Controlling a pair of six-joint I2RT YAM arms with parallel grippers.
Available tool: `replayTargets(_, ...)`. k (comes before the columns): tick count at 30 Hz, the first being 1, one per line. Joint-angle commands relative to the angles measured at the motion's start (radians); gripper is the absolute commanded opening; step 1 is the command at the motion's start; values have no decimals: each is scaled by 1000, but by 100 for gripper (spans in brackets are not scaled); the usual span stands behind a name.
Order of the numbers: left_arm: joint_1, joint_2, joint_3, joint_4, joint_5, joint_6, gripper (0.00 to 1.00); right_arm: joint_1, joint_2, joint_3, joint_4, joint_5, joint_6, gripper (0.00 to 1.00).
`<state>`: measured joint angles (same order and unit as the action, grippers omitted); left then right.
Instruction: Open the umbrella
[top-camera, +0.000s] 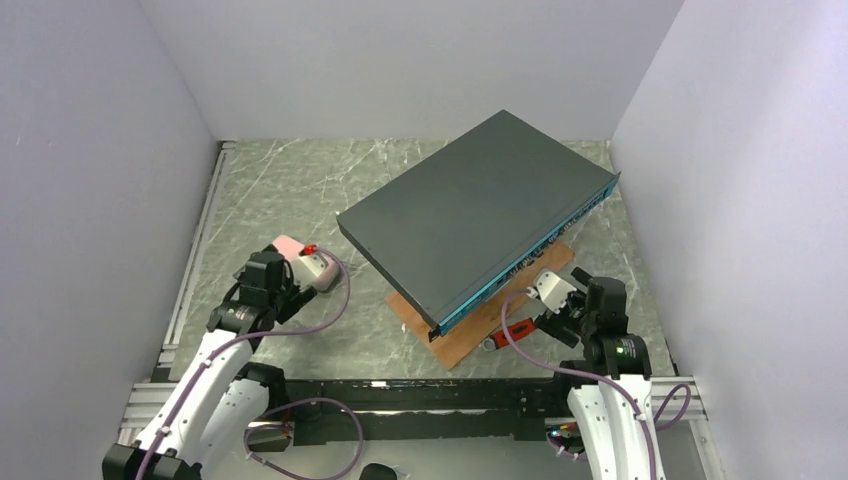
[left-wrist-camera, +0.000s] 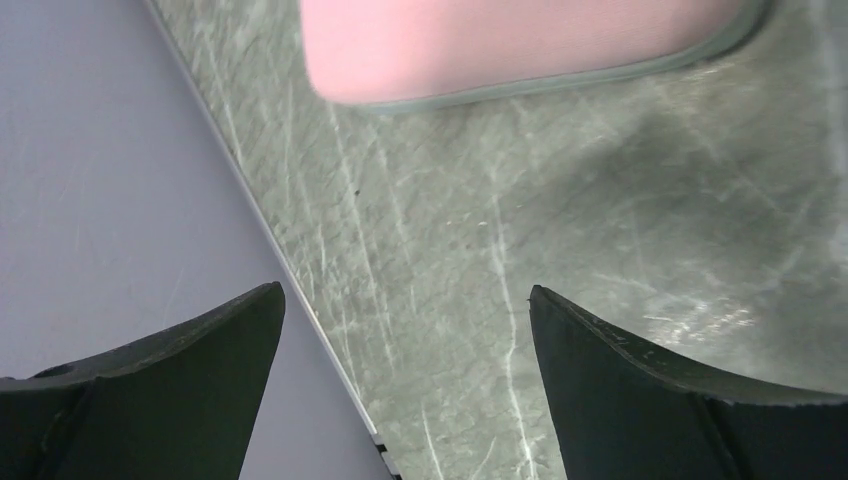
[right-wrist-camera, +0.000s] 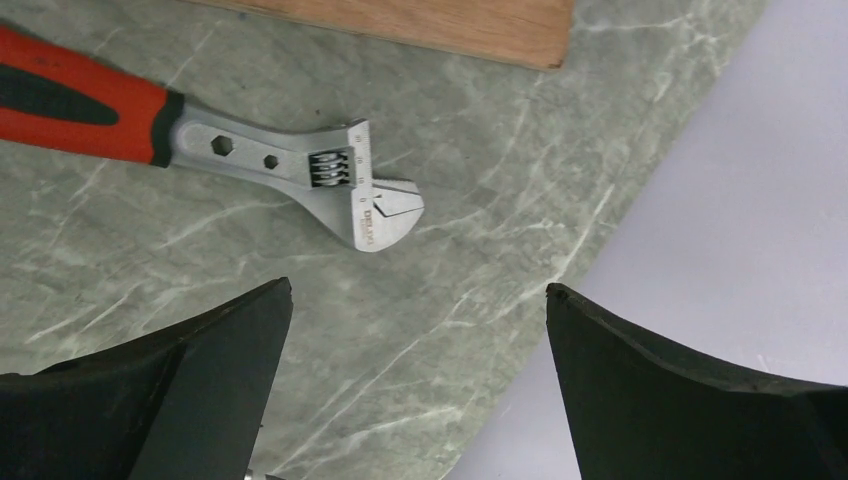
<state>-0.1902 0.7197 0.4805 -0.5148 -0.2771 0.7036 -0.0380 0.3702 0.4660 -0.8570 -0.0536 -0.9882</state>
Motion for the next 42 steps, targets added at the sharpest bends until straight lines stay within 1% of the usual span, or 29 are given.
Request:
replayTargets(1, -96, -33, 6, -35, 72, 21, 98, -1, 26, 19, -9, -41, -37, 100)
replayTargets(3, -148, -78, -1, -56, 132, 77, 98, -1, 30, 12, -2, -45, -62, 100)
replayTargets(5, -225, -130, -13, -75, 178, 142, 98, -2, 32, 12, 0, -55, -79, 100)
replayTargets(8, -336, -175, -46, -96, 187, 231, 98, 0, 31, 4, 5, -68, -96, 100)
replayTargets(12, -499, -200, -76, -105, 177, 280, 98, -1, 43, -7, 7, -70, -107, 100)
replayTargets(16, -686, -180, -123, -11, 107, 292, 98, -1, 62, -17, 27, -63, -95, 100)
replayTargets(19, -828, -132, -132, 69, 56, 274, 99, 1, 72, -15, 30, -65, -85, 100)
replayTargets(22, -987, -92, -131, 146, 1, 244, 95, 0, 75, -12, 26, -78, -94, 100)
replayTargets(24, -1117, -60, -141, 201, -50, 224, 93, 1, 76, -18, 37, -90, -97, 100)
replayTargets(27, -1270, -24, -151, 271, -53, 198, 91, 0, 92, -30, 61, -107, -103, 100)
replayTargets(28, -1305, -3, -147, 288, -54, 191, 90, 0, 102, -32, 71, -112, -105, 100)
replayTargets(30, -1358, 51, -134, 317, -51, 185, 89, 2, 124, -34, 92, -120, -107, 100)
replayTargets(33, -1399, 134, -110, 388, -25, 175, 87, 2, 160, -36, 124, -129, -106, 98)
replayTargets(36, -1421, 229, -78, 463, -19, 160, 83, 3, 195, -34, 146, -140, -94, 93)
replayTargets(40, -1440, 358, -23, 582, -35, 140, 69, 4, 217, -47, 170, -155, -79, 88)
replayTargets(42, -1447, 413, 12, 615, -43, 121, 62, 5, 215, -54, 183, -164, -75, 86)
